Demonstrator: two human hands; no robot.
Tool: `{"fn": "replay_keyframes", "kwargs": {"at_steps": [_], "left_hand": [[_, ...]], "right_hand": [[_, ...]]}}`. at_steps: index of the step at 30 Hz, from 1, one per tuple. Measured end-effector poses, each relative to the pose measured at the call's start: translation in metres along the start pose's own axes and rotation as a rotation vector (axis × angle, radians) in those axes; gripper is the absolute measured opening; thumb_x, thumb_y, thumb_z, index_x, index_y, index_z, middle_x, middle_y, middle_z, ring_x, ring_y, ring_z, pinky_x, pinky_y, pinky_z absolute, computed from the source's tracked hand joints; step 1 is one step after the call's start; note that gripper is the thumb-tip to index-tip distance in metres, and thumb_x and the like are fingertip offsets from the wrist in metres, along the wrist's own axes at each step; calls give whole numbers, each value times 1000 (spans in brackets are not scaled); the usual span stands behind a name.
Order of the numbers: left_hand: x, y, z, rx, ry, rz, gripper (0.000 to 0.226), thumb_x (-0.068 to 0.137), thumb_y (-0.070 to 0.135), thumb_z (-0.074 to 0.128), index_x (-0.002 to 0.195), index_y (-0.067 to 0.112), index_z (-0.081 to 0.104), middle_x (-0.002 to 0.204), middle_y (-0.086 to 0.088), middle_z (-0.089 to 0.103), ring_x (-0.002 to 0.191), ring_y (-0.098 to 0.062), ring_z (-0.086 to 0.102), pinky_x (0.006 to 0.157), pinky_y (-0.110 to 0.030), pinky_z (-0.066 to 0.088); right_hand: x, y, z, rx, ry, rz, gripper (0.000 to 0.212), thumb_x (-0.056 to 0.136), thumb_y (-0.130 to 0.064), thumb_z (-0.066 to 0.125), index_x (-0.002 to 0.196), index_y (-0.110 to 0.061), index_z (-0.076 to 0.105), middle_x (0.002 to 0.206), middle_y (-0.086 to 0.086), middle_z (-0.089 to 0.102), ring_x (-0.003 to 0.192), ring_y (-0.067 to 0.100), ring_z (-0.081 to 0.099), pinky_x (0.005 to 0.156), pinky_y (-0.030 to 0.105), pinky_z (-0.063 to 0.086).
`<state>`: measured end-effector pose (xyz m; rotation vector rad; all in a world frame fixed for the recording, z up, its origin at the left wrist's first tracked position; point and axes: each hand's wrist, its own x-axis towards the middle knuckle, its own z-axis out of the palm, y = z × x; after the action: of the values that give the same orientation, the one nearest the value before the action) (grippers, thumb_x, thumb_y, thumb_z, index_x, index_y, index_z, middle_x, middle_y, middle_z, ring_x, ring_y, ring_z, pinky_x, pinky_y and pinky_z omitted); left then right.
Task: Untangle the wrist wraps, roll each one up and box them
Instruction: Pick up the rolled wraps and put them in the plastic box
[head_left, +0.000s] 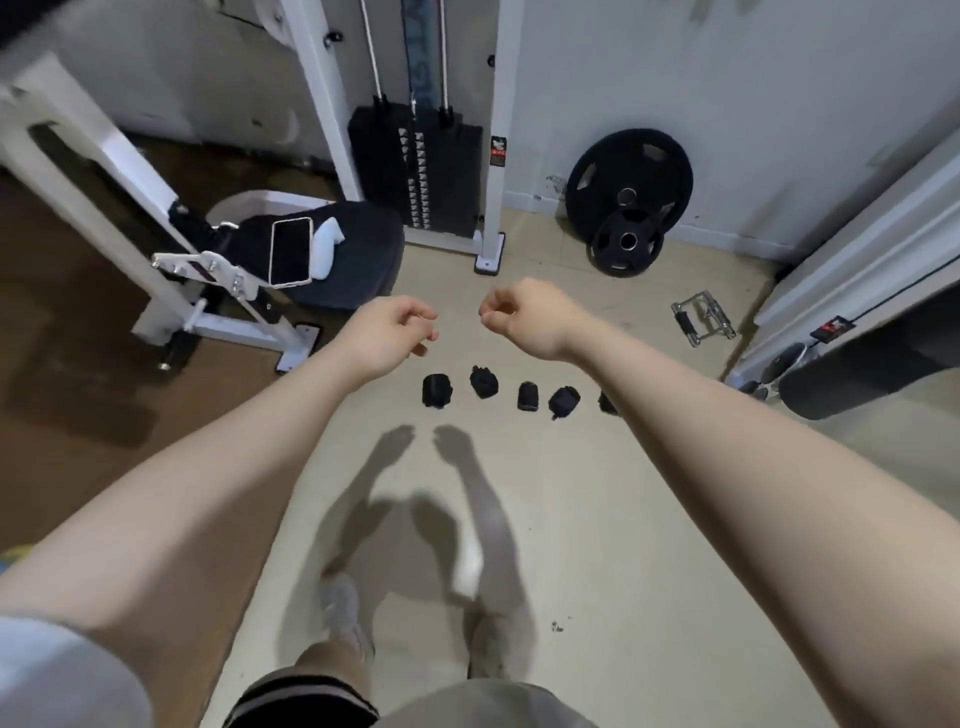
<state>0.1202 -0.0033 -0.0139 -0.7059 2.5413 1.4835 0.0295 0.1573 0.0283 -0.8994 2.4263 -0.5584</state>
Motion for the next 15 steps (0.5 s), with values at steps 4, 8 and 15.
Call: {"fn": "replay_keyframes", "kwargs": {"at_steps": [4, 8, 15], "left_hand": [[-47, -55, -44, -77, 147, -102, 14, 92, 7, 49, 97, 13, 60, 99, -20, 70, 76, -21, 61, 84, -41, 53], [-102, -134, -94, -87, 247, -190, 16, 94, 12, 48, 101, 11, 63, 89, -6, 69, 75, -16, 62, 80, -34, 51], [-206, -304, -203, -254, 408, -484, 18, 91, 11, 49, 101, 13, 64, 90, -4, 68, 82, -19, 63, 74, -30, 50]], "right_hand": [[10, -77, 41, -130, -107, -198, 27, 97, -18, 47, 112, -3, 64, 115, 11, 65, 108, 28, 56, 86, 29, 39], [25, -157, 113, -195, -232, -349, 24, 94, -17, 50, 104, -2, 65, 110, 11, 66, 105, 28, 57, 82, 30, 40], [54, -321, 252, -248, -440, -423, 23, 97, -18, 47, 113, -10, 62, 112, 7, 62, 106, 22, 55, 86, 28, 42]]}}
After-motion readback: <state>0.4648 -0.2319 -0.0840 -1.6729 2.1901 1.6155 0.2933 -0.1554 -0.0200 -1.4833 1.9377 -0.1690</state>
